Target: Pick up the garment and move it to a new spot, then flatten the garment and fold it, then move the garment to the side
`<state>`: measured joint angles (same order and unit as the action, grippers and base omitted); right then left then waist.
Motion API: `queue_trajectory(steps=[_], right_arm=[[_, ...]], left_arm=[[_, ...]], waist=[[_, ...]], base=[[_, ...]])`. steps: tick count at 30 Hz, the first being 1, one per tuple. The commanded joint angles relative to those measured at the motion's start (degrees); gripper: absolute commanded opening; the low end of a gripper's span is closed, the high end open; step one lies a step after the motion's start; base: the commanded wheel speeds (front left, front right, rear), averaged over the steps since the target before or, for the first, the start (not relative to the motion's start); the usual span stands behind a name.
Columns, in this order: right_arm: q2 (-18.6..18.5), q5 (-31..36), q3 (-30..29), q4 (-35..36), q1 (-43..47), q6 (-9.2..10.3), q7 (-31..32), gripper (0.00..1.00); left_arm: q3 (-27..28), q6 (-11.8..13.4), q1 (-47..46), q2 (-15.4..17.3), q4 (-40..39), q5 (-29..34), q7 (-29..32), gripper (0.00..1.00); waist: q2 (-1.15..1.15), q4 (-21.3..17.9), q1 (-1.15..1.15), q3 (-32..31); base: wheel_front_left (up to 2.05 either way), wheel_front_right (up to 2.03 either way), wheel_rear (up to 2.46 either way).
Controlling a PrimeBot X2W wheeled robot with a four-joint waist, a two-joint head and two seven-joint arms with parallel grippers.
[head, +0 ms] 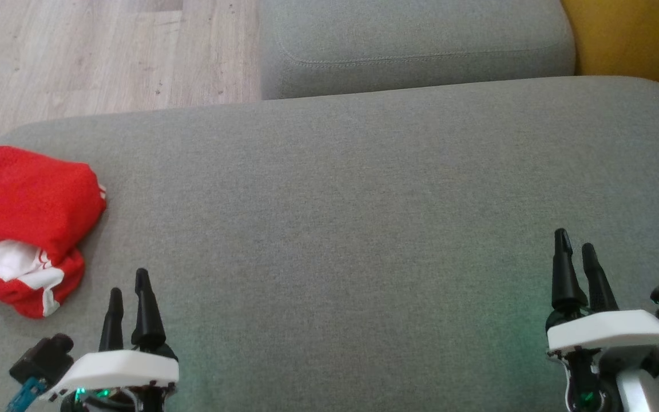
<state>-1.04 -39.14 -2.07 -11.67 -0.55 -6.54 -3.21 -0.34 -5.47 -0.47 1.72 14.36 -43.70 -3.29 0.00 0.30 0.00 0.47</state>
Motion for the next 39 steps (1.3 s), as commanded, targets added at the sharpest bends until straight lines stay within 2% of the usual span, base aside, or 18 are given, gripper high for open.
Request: queue_trajectory(steps=[1, 20, 39], right_arm=[[-1.06, 1.58, 1.08, 2.43, -2.31, -0.5, -0.82, 1.0], [-2.06, 14.53, 3.86, 2.81, -2.01, -0.65, -4.51, 1.0], [-2.35, 23.3, 5.34, 2.8, -1.69, -0.8, -8.19, 1.0]], left_arm=[[0.42, 0.21, -1.79, 1.11, -2.21, 1.44, -0.75, 1.0], [-1.41, 0.8, -1.59, 2.34, -3.47, 15.06, -4.43, 1.0], [-2.63, 1.28, -1.61, 3.88, -0.62, 27.13, -8.12, 1.0]], waist=[[0.0, 0.02, 0.0, 0.02], [0.0, 0.32, 0.0, 0.22], [0.0, 0.59, 0.0, 0.2]], base=[[0.0, 0.0, 0.0], [0.0, 0.0, 0.0], [0.0, 0.0, 0.0]])
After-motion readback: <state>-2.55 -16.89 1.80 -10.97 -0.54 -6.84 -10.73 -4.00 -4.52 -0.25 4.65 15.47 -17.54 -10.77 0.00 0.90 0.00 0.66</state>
